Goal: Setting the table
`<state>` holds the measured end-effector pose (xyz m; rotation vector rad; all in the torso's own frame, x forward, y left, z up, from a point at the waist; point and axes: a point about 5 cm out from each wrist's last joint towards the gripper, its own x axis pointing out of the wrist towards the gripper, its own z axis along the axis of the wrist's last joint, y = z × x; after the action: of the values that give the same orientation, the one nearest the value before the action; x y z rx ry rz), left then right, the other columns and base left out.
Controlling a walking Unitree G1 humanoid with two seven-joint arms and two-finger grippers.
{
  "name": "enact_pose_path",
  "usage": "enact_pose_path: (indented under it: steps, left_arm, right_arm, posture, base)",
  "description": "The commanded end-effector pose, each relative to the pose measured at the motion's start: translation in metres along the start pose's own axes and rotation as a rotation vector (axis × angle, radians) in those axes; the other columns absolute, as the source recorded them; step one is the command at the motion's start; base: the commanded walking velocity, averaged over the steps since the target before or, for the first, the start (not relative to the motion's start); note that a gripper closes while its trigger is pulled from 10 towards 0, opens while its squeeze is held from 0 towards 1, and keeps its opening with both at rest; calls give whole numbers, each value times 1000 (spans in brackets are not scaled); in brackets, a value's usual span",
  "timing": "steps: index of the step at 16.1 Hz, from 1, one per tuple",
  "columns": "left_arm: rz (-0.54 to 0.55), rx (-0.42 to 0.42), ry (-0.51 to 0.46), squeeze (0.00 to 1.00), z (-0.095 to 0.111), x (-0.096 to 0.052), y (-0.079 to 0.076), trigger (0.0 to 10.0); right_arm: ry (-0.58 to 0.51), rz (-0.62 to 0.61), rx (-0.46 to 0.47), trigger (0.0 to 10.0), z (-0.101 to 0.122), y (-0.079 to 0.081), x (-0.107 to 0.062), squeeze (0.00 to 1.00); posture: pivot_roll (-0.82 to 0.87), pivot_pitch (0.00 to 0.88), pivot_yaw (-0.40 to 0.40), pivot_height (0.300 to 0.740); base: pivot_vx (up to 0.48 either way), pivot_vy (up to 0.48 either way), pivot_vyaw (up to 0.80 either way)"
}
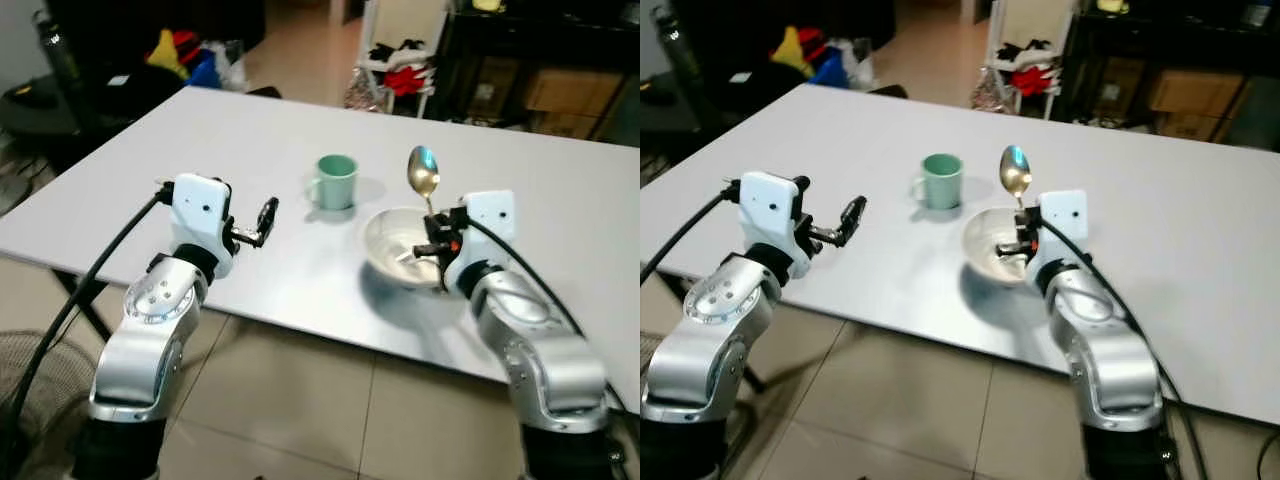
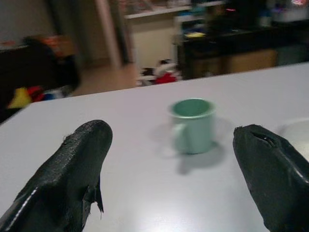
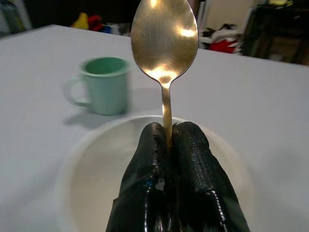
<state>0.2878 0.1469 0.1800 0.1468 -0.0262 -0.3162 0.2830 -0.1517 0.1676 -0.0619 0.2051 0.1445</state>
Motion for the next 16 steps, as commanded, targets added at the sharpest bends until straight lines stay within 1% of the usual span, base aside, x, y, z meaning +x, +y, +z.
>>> enact_pose_path:
  steps: [1, 3, 6, 7, 8, 9, 10, 11, 14, 16]
  left_arm:
    - [-93, 5, 15, 0, -2, 2, -13, 10000]
    - [-163, 63, 48, 0, -3, 3, -17, 10000]
    - [-228, 72, 57, 0, -3, 5, -18, 10000]
    - [-268, 79, 58, 0, -2, 7, -18, 10000]
    - [-289, 74, 63, 0, -2, 7, -19, 10000]
    - [-383, 84, 88, 0, -3, 5, -26, 10000]
    - [-424, 91, 99, 0, -4, 3, -29, 10000]
    - [-441, 93, 101, 0, -4, 2, -30, 10000]
    - [-516, 90, 118, 0, -5, -3, -35, 10000]
    - [-561, 90, 136, 0, -7, -8, -37, 10000]
  right_arm:
    - [12, 0, -30, 10000, 5, -7, 1, 0]
    - [58, 21, -90, 10000, 7, -14, 5, 0]
    - [153, 53, -188, 10000, 8, -24, 16, 0]
    - [200, 92, -224, 10000, 10, -30, 24, 0]
    - [212, 103, -242, 10000, 11, -31, 27, 0]
    - [262, 113, -297, 10000, 14, -36, 35, 0]
    - [280, 116, -309, 10000, 16, -37, 37, 0]
    - [285, 122, -312, 10000, 18, -37, 38, 0]
    - [299, 210, -317, 10000, 30, -36, 37, 0]
    - [339, 282, -351, 10000, 31, -34, 32, 0]
  posture:
    - [75, 0, 23, 740]
    - [69, 0, 22, 740]
    - [64, 0, 29, 740]
    - [63, 0, 33, 740]
    - [63, 0, 37, 740]
    - [65, 0, 40, 740]
    - [66, 0, 41, 740]
    - [66, 0, 41, 740]
    - [70, 0, 41, 740]
    - [71, 0, 42, 740]
  base:
    - [0, 0, 0]
    - [0, 0, 0]
    - [0, 0, 0]
    - [0, 0, 0]
    - [0, 0, 0]
    - [0, 0, 0]
    - [0, 0, 0]
    - [0, 0, 0]
    - [0, 0, 0]
    - [0, 0, 0]
